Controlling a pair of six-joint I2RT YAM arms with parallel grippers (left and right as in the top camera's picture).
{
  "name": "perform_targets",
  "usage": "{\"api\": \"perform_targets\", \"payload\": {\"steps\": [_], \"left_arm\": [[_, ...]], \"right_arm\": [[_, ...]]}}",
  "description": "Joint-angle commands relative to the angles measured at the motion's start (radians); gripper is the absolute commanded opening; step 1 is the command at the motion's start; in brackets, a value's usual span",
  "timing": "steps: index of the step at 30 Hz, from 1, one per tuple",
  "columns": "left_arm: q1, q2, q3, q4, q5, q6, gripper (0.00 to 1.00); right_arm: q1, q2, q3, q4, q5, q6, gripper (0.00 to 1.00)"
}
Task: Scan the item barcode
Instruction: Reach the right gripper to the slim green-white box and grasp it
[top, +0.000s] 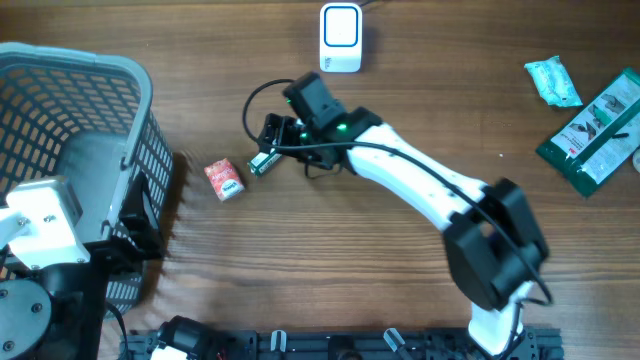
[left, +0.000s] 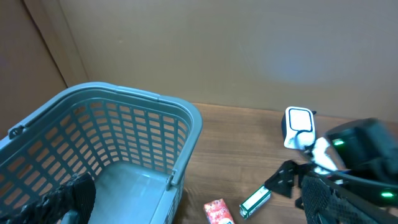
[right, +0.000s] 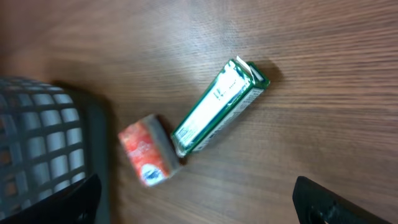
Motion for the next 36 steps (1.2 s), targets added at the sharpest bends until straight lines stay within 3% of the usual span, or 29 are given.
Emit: {"api": "perform_targets", "payload": {"steps": [1,4,5,6,7,9,16,19,25,26,28,29,32,33,36], "left_arm": [[0.003,-0.002,0.004,0.002,-0.006,-0.009,1.00],[0.003,-0.002,0.004,0.002,-0.006,-0.009,1.00],[0.003,-0.002,0.004,0.002,-0.006,-0.009,1.00],[0.003,-0.002,0.004,0.002,-0.006,-0.009,1.00],[0.003,-0.002,0.004,0.002,-0.006,-0.009,1.00],[0.003,-0.002,0.004,0.002,-0.006,-0.009,1.00],[0.003,-0.002,0.004,0.002,-0.006,-0.009,1.00],[0.003,-0.002,0.004,0.002,-0.006,-0.009,1.00],[0.003,-0.002,0.004,0.002,-0.006,-0.009,1.00],[0.003,-0.002,0.004,0.002,-0.006,-0.010,1.00],[0.003,-0.002,0.004,0.002,-0.006,-0.009,1.00],[0.003,-0.002,0.004,0.002,-0.006,-0.009,1.00],[0.003,-0.002,0.004,0.002,-0.006,-0.009,1.00],[0.003,-0.002,0.004,0.002,-0.006,-0.009,1.00],[0.003,-0.002,0.004,0.002,-0.006,-0.009,1.00]], "right_arm": [[0.052,0.095,0.117,-0.027,0.074,-0.032,0.99],[0.102,0.134,0.159,0.040,0.168,-0.150,0.96],[0.105,0.148,0.159,0.076,0.181,-0.169,0.82],[0.105,0.166,0.159,0.113,0.182,-0.171,0.62],[0.104,0.193,0.159,0.155,0.181,-0.178,0.34],[0.104,0.234,0.159,0.198,0.181,-0.192,0.16],[0.104,0.273,0.160,0.156,0.206,-0.224,0.11],[0.088,0.259,0.180,0.000,0.233,-0.261,0.04],[0.043,0.178,0.283,-0.379,0.431,-0.460,0.04],[0.043,0.153,0.301,-0.424,0.395,-0.511,0.05],[0.043,0.101,0.312,-0.476,0.364,-0.510,0.52],[0.043,0.057,0.312,-0.519,0.354,-0.506,0.81],[0.018,0.019,0.304,-0.610,0.347,-0.475,0.90],[0.013,0.021,0.262,-0.586,0.348,-0.496,0.98],[0.012,0.030,0.097,-0.416,0.360,-0.562,1.00]]}}
